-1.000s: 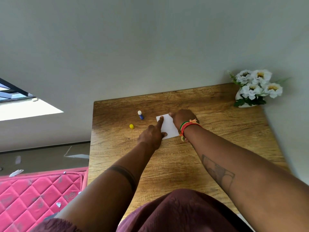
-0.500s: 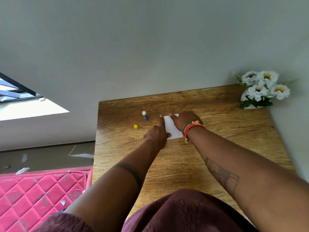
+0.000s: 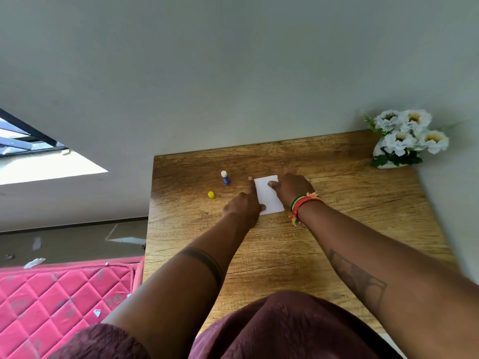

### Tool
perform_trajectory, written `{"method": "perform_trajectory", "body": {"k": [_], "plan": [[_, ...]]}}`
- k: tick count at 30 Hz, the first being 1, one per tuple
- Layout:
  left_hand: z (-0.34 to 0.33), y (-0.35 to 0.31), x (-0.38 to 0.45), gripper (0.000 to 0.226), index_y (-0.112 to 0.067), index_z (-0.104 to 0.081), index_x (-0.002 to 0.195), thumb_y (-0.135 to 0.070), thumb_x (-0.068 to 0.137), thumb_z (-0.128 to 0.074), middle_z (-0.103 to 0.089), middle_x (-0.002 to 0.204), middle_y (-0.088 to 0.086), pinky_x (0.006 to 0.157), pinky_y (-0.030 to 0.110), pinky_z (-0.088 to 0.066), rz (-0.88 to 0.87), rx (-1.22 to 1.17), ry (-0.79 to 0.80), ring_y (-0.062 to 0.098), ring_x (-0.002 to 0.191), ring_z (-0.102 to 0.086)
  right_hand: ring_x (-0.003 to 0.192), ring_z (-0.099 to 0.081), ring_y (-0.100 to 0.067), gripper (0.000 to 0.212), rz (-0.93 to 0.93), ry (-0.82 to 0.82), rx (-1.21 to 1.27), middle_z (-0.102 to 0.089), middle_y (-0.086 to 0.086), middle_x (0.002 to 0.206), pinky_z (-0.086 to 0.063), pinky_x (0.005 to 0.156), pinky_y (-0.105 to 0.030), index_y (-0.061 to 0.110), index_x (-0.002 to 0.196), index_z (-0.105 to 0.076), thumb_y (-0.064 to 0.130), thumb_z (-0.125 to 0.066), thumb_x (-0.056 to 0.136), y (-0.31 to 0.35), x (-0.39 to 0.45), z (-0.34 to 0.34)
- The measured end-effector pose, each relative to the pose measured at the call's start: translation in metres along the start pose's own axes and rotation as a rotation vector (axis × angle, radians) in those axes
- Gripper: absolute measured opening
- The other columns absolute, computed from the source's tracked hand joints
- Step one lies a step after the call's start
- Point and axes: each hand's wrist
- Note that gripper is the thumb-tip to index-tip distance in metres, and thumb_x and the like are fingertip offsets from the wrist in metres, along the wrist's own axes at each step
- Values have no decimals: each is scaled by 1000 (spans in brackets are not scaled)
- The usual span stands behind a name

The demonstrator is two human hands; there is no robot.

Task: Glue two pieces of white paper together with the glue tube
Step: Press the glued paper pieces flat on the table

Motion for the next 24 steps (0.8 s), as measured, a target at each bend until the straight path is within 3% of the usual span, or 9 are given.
{"method": "perform_trajectory", "body": {"k": [3,8,11,15,18,20,22,24], "plan": [[2,0,-2,93,-24,19,161,-43,104,-52,-61,132,17,79,44,-49,-5,1,5,33,114,-63,110,-64,-35,40,-5,8,33,-68,-15,124,-48,83,-34,12,123,-66,38,-43,103,-8,-3,0],[3,0,-3,93,-24,18,162,-44,104,-51,-60,134,17,84,47,-50,8,-4,14,34,117,-61,116,-60,-37,61,5,2,74,-63,-17,127,-49,90,-40,3,131,-56,52,-57,94,-5,-12,0],[4,-1,-4,93,-25,18,162,-42,104,-52,-60,134,18,90,50,-53,6,-13,19,34,118,-62,113,-61,-39,43,-7,-6,85,-64,-21,125,-48,85,-38,3,127,-55,38,-49,102,-9,-9,-1],[3,0,-3,93,-25,19,161,-43,104,-52,-60,134,18,88,49,-51,2,-14,22,35,117,-61,113,-61,-39,60,7,-4,108,-64,-19,124,-50,88,-41,4,129,-52,52,-56,94,-10,-11,-6],[3,0,-3,93,-25,18,162,-42,104,-53,-60,133,18,89,49,-53,-1,-20,18,34,116,-62,113,-61,-39,48,-5,5,85,-63,-21,125,-49,87,-41,4,130,-47,38,-55,98,-11,-10,-6],[2,0,-3,94,-24,18,162,-41,104,-53,-61,133,19,90,49,-53,-7,-28,11,35,116,-62,114,-60,-41,54,-7,-30,76,-61,-23,126,-50,88,-43,4,138,-39,36,-53,98,-12,-13,-9],[0,1,-2,93,-24,18,161,-41,104,-53,-61,131,20,90,50,-54,-14,-25,5,35,115,-63,116,-57,-42,67,46,-75,45,-58,-23,129,-51,89,-46,7,146,-29,43,-56,96,-13,-23,-16],[-2,3,-1,93,-23,19,161,-42,104,-52,-61,130,21,92,51,-54,-24,-17,0,36,114,-63,116,-54,-38,64,161,-131,-39,-53,-18,131,-53,86,-47,22,148,-29,49,-54,95,-18,-36,-26]]}}
Point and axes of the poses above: each hand's wrist, its own x-axis towards the middle knuckle, its own z-axis out of the back of the hand, y = z × x
